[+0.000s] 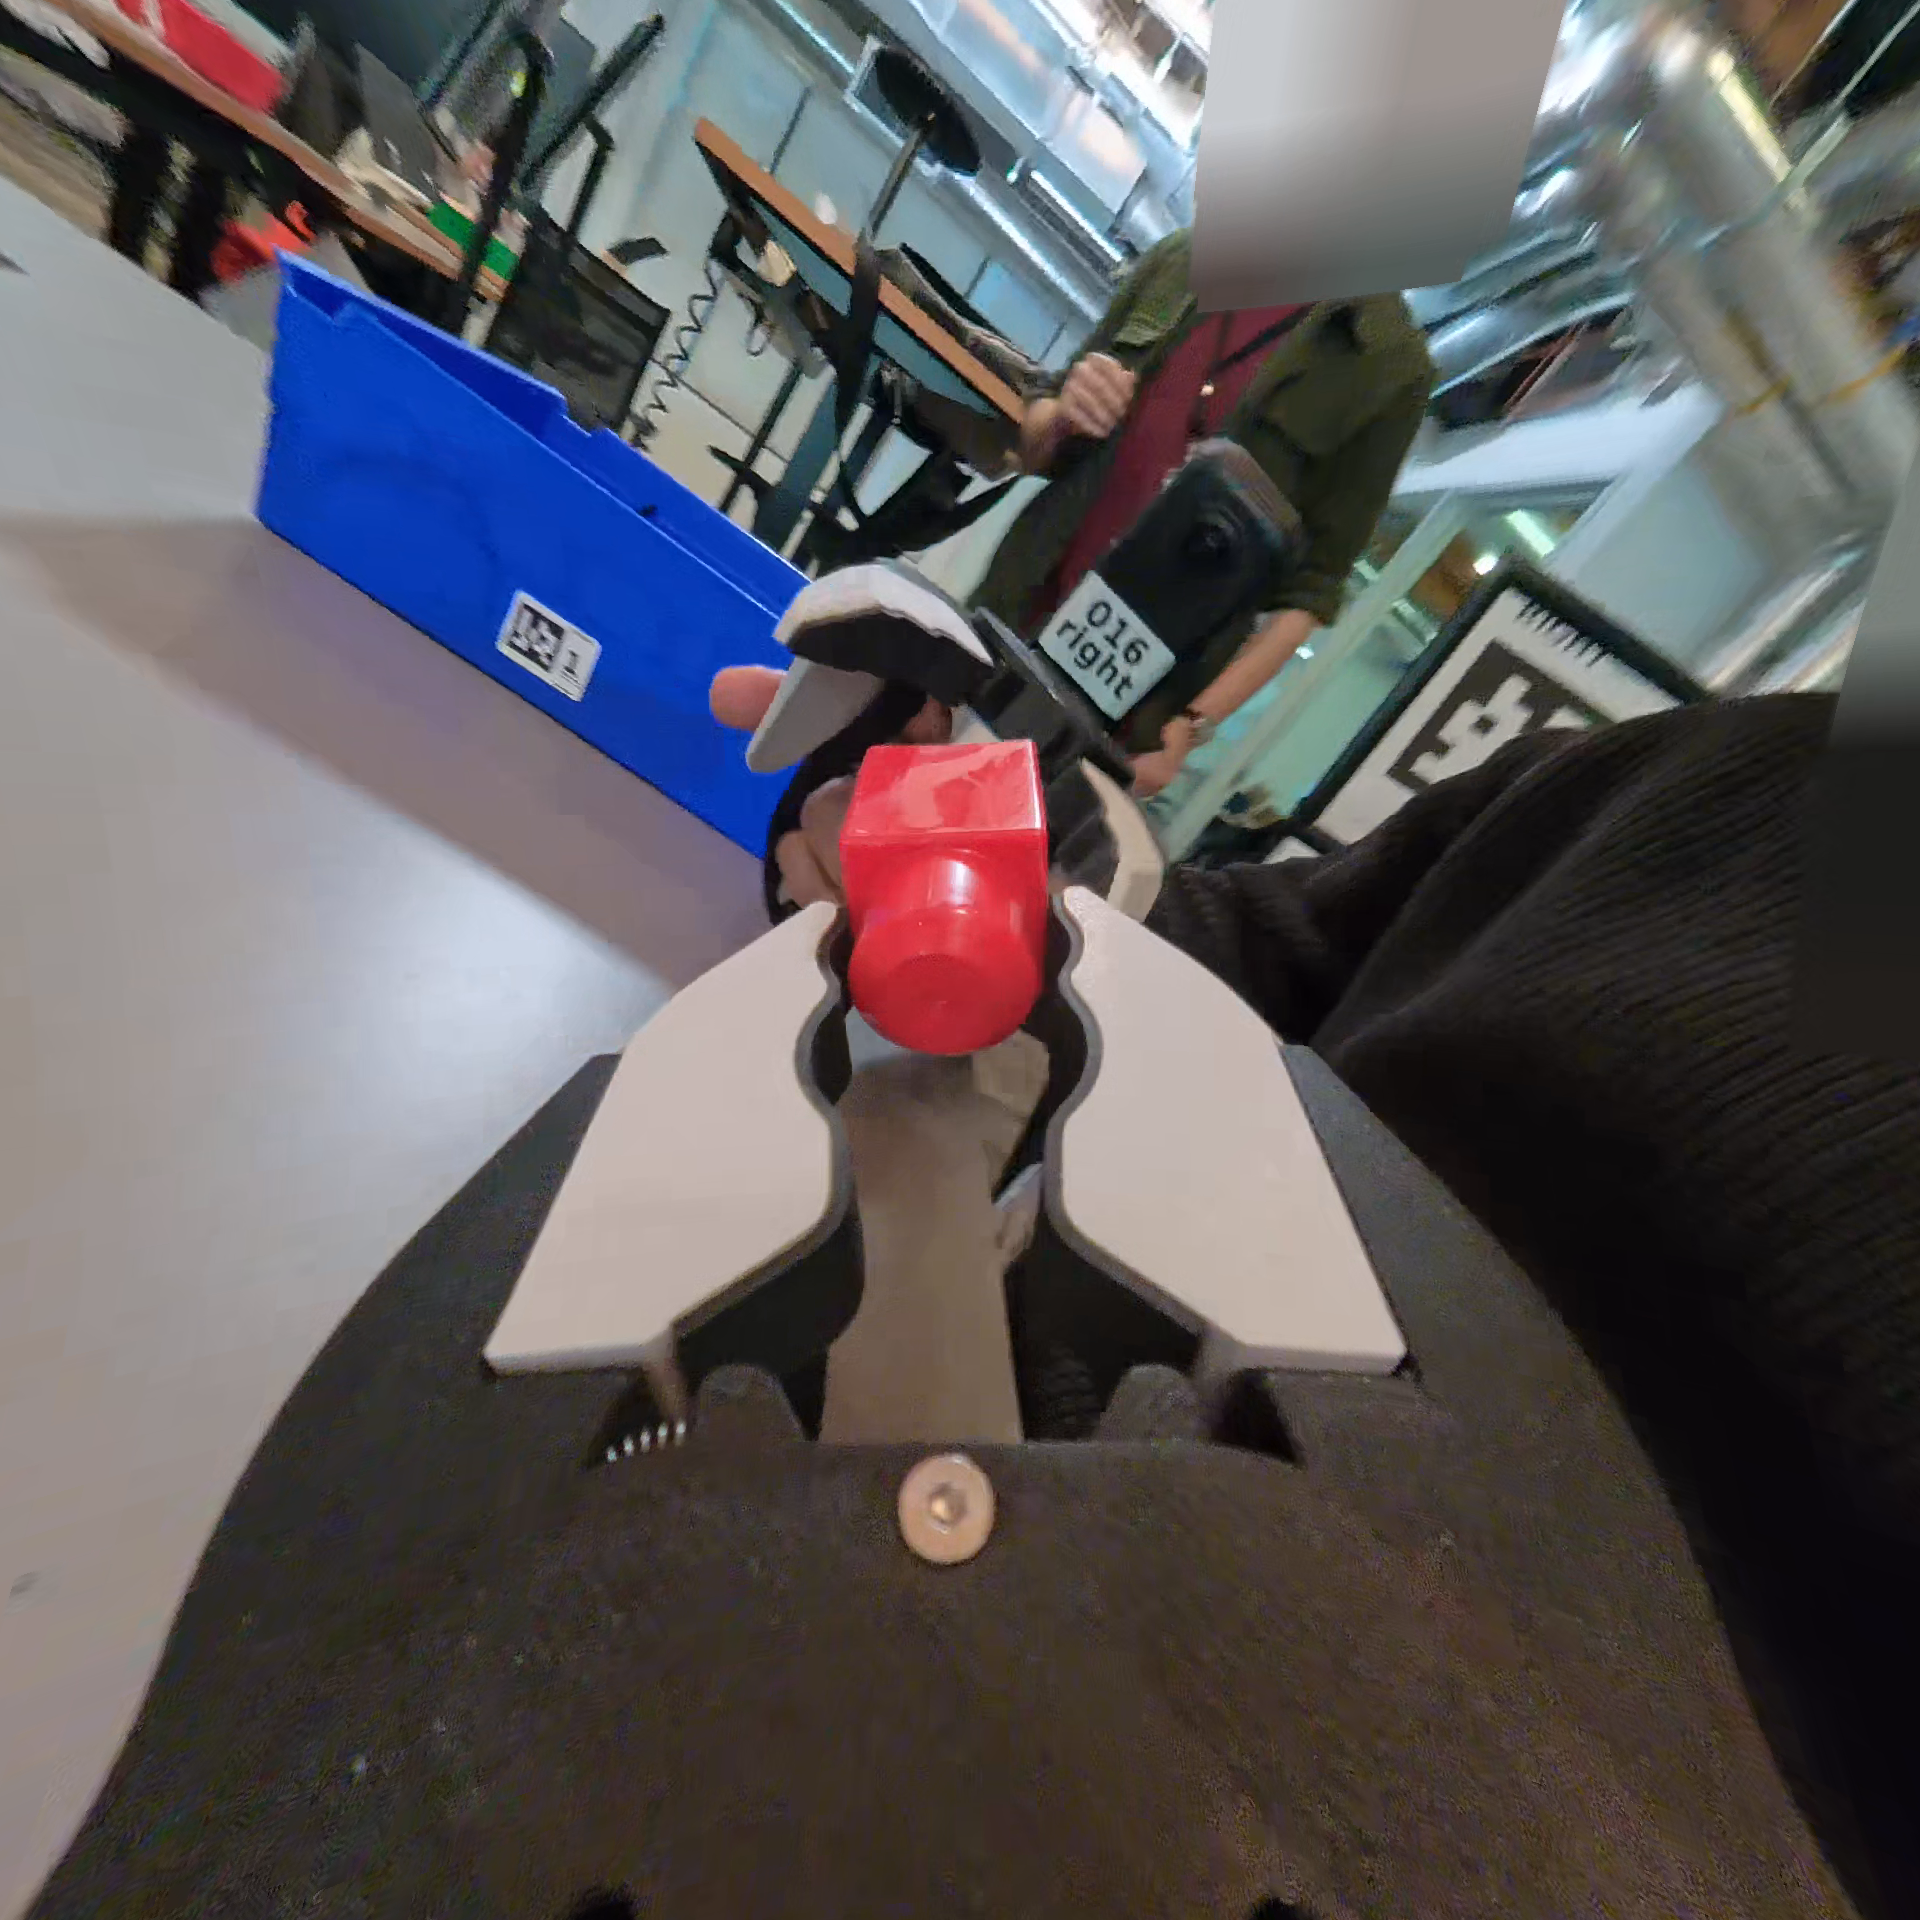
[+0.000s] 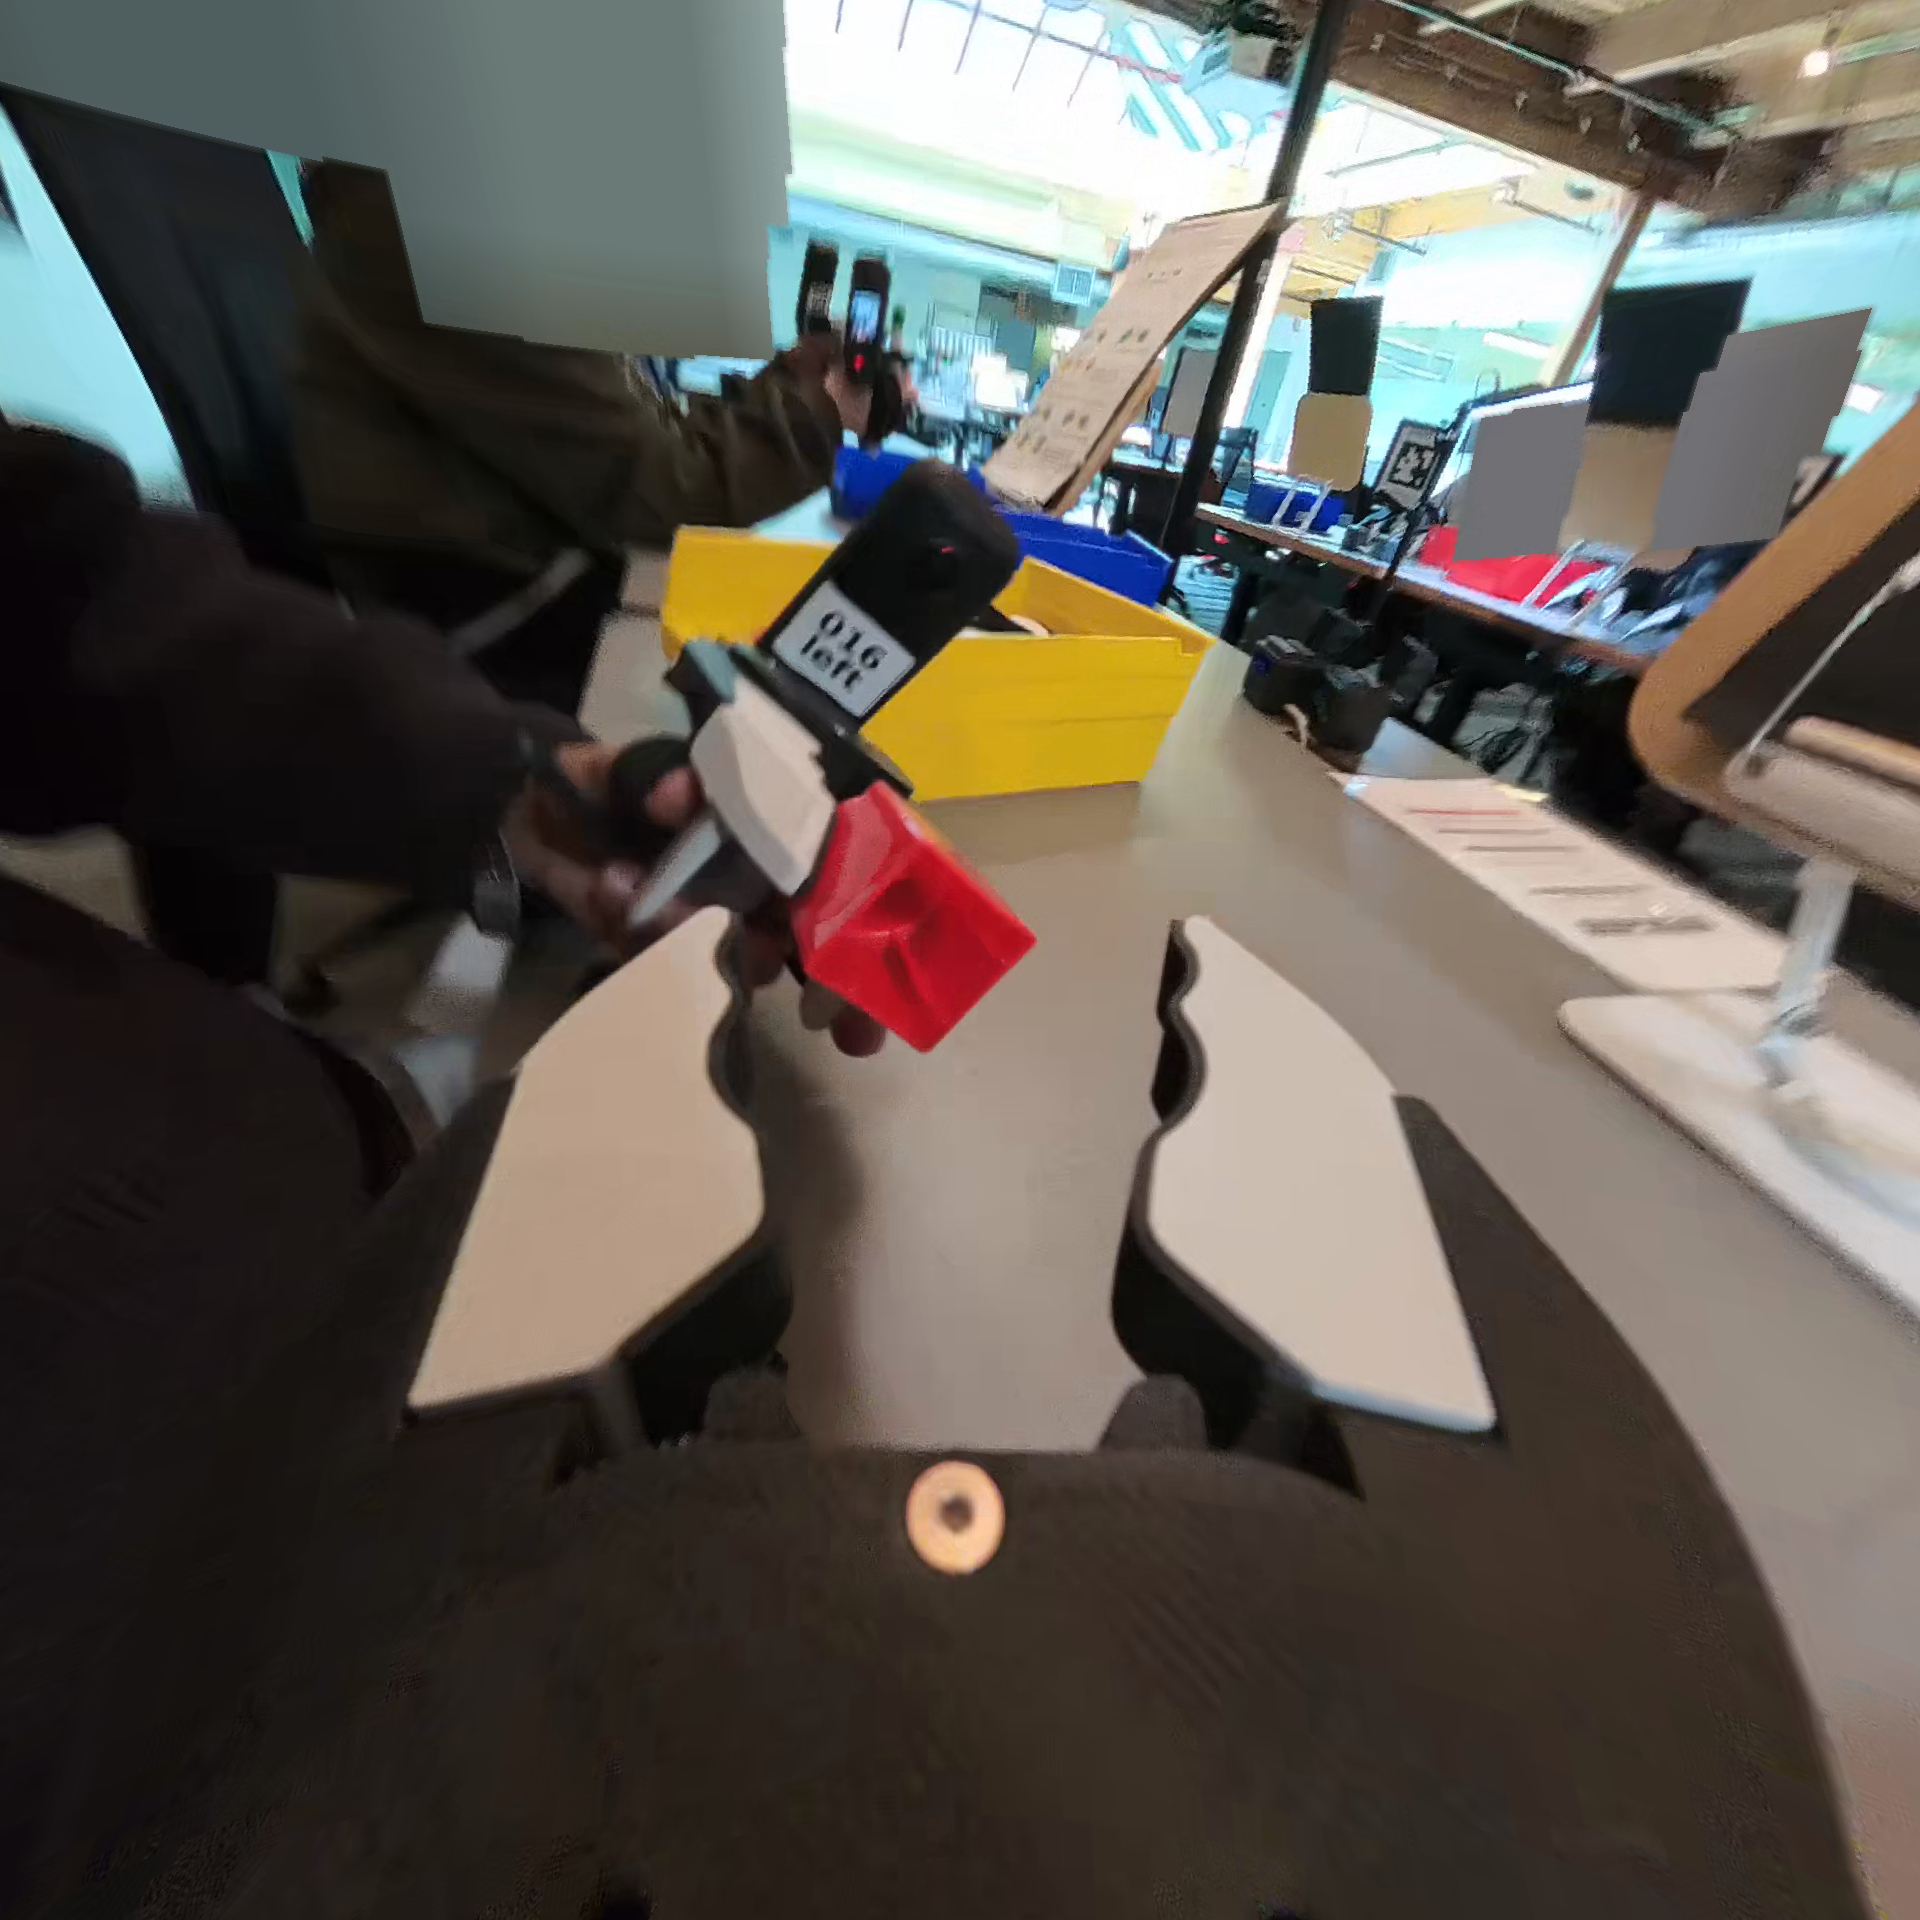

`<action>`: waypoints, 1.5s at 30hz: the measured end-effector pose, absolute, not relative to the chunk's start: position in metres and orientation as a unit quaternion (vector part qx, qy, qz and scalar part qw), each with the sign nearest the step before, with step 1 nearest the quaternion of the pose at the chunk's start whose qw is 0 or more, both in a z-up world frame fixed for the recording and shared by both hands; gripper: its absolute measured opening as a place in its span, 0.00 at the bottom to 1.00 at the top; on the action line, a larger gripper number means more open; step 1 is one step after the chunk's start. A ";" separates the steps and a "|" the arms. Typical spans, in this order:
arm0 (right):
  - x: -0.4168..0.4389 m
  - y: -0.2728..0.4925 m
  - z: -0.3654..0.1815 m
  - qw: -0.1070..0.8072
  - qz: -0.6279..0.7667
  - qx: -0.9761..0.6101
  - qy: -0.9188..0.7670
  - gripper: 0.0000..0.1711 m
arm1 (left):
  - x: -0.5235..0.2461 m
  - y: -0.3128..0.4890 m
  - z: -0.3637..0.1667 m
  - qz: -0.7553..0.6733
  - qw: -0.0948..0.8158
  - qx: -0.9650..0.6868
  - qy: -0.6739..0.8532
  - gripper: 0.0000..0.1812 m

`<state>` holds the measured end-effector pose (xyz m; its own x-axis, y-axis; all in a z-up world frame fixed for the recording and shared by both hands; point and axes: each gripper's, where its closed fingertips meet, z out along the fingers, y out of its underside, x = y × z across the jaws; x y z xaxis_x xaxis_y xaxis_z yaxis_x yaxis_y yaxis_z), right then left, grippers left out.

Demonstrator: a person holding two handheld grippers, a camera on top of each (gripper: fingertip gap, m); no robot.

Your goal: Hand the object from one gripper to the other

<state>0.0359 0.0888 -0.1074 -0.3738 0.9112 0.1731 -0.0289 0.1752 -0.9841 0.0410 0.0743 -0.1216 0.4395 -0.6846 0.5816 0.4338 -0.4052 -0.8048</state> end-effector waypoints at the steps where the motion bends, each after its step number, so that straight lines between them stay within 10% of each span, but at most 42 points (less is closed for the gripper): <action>1: 0.035 0.085 -0.112 0.453 0.511 -0.334 -0.650 0.43 | 0.042 0.074 -0.123 -0.537 0.523 -0.656 0.090 0.20; 8: 0.036 0.065 -0.123 0.528 0.404 -0.246 -0.706 0.24 | 0.060 0.065 -0.129 -0.607 0.452 -0.647 0.094 0.21; 21: 0.034 0.081 -0.116 0.565 0.355 -0.263 -0.697 0.21 | 0.046 0.077 -0.124 -0.657 0.446 -0.608 0.011 0.33; 33: 0.155 0.274 -0.035 0.661 0.181 -0.581 -0.440 0.22 | 0.035 0.083 -0.123 -0.674 0.445 -0.589 -0.027 0.35; 45: 0.236 0.325 -0.159 0.426 0.167 -0.805 -0.378 0.24 | 0.045 0.089 -0.132 -0.672 0.432 -0.601 -0.028 0.34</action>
<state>0.2359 0.3249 -0.1594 0.6586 0.7505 0.0545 0.4664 -0.3504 -0.8122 0.0449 0.0891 -0.1322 0.0965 -0.5470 0.8315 0.6142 -0.6247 -0.4822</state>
